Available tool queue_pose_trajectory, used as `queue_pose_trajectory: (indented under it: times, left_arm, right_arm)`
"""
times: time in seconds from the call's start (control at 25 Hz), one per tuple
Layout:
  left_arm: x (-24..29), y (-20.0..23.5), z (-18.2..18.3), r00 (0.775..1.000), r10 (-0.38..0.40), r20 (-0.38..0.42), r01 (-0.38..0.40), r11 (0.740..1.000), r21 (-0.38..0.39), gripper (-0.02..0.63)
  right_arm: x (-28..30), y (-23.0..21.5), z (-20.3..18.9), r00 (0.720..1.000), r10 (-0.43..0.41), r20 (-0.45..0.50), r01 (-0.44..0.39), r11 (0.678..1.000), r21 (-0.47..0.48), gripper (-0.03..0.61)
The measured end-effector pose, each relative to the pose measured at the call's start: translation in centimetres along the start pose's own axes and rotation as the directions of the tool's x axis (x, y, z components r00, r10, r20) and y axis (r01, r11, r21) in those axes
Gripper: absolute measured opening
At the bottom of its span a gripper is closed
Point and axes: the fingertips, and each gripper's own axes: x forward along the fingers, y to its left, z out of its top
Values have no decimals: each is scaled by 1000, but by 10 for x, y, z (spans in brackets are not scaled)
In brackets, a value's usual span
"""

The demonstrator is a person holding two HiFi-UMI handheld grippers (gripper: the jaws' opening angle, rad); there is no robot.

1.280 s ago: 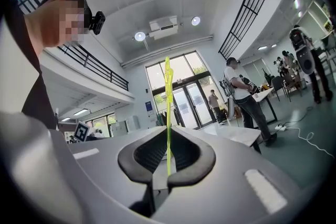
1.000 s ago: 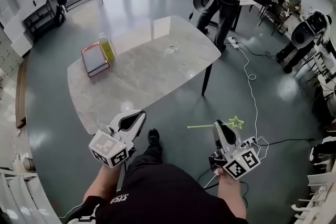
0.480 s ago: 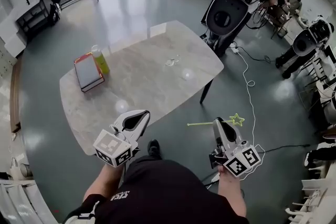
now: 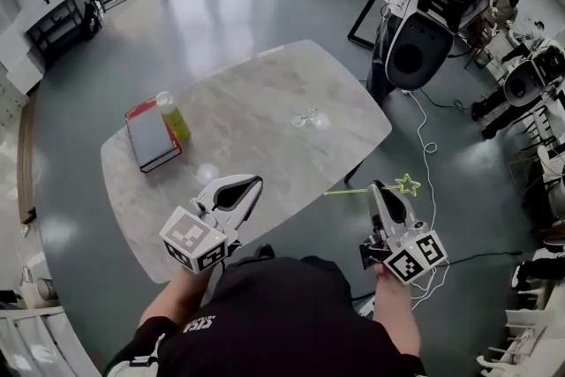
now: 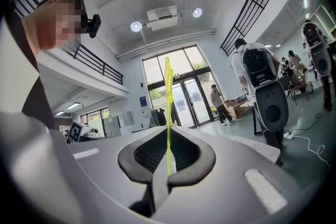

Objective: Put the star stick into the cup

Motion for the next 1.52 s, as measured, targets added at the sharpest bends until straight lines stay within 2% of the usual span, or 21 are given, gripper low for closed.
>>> queue_pose_trajectory:
  times: [0.32, 0.8, 1.16, 1.36, 1.52]
  left_arm:
    - [26, 26, 7, 999, 33, 7, -33, 999, -12, 0]
    - [110, 79, 19, 988, 154, -8, -154, 987, -49, 0]
    - [167, 114, 27, 961, 275, 18, -274, 960, -56, 0]
    - [186, 132, 18, 941, 337, 21, -336, 941, -44, 0]
    - [195, 148, 1, 930, 367, -7, -366, 928, -70, 0]
  right_arm:
    - [50, -24, -3, 998, 55, -37, -53, 998, 36, 29]
    - [144, -103, 17, 981, 172, -93, -166, 984, 69, 29]
    - [217, -157, 21, 941, 293, -171, -277, 954, 111, 29]
    - [258, -177, -2, 905, 361, -225, -336, 931, 142, 29]
    - [287, -185, -24, 888, 383, -257, -357, 923, 140, 29]
